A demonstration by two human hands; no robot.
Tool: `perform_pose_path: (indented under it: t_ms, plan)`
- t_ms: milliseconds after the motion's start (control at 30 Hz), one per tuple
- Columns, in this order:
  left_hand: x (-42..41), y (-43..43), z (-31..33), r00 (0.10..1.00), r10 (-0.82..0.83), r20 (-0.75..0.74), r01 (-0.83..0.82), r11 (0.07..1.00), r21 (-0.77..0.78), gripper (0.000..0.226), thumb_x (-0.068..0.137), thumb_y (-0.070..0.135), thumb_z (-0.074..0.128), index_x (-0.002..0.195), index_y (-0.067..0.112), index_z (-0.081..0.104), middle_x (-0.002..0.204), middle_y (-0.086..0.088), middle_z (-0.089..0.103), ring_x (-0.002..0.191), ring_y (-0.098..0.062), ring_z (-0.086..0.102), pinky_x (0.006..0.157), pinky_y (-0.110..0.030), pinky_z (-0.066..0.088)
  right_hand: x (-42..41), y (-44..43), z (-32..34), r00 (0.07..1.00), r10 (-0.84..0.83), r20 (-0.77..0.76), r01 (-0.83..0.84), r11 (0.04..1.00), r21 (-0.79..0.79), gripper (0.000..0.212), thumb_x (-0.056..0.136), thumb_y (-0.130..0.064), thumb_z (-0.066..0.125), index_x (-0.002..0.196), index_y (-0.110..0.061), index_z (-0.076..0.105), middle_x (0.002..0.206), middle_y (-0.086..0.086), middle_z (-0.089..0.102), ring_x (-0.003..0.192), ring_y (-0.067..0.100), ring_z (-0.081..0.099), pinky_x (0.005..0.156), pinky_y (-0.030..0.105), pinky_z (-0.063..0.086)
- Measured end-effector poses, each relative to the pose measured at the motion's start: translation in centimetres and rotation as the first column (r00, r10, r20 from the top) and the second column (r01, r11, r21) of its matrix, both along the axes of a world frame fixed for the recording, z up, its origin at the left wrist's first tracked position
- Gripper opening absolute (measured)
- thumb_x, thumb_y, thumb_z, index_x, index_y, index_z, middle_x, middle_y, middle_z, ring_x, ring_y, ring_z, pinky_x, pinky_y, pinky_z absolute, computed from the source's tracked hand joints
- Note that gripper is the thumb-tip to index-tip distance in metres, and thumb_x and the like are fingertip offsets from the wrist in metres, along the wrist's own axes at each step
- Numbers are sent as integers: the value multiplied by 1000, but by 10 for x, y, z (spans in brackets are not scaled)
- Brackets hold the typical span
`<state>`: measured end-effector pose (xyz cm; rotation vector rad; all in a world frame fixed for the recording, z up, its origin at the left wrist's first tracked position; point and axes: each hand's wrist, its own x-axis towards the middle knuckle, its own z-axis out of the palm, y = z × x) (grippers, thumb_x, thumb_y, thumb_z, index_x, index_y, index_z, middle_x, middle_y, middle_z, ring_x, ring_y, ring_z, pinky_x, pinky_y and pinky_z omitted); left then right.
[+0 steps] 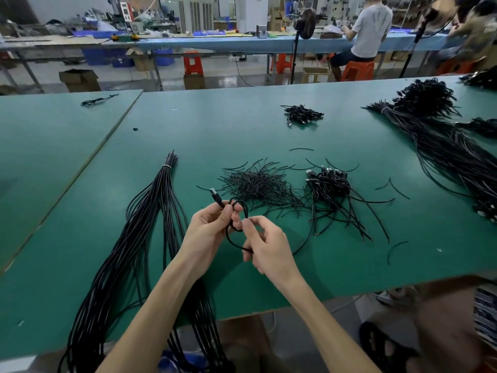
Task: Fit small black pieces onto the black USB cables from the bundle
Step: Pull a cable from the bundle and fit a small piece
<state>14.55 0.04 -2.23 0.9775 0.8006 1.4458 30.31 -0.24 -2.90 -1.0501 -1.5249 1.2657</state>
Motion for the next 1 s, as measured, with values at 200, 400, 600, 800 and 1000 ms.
perform_pose_path:
  t_ms: [200,400,600,800,1000]
  plan:
    - [-4,-3,6,978,-188,86,192,981,-36,22,103,19,55,97,9,74,77,4,55,63,-9,49,76,-25,53,4,0,-1,1000,-15,-13,15,999,-46,31,106,-35,56,91,-9,61,55,3,62,38,16,44,35,24,32]
    - [-7,-3,8,952,-248,178,261,964,-54,22,104,11,51,97,10,72,77,6,51,58,-5,46,63,-21,49,6,-2,0,996,76,-39,-78,995,-55,33,105,-31,58,89,-2,63,58,-6,55,48,10,45,43,18,34]
    - [-11,0,9,893,-151,424,189,981,-47,17,95,0,45,94,10,59,67,9,41,46,-2,38,51,-17,43,5,-1,0,992,126,14,-126,991,44,31,101,-39,64,84,-14,70,59,-9,49,57,12,40,55,32,34]
    - [-9,2,2,994,98,38,-98,995,-15,25,106,8,43,87,10,60,63,5,43,53,-8,33,53,-17,33,2,2,0,964,79,256,-96,994,57,29,98,-39,68,76,-21,69,56,-16,56,50,1,46,53,14,36]
    - [7,-1,-6,662,399,-634,-211,912,353,31,102,-8,47,88,16,61,75,16,65,63,0,50,63,-11,43,7,25,33,956,82,282,-16,974,-226,40,104,-37,58,80,-7,71,60,-6,60,46,10,51,44,20,40]
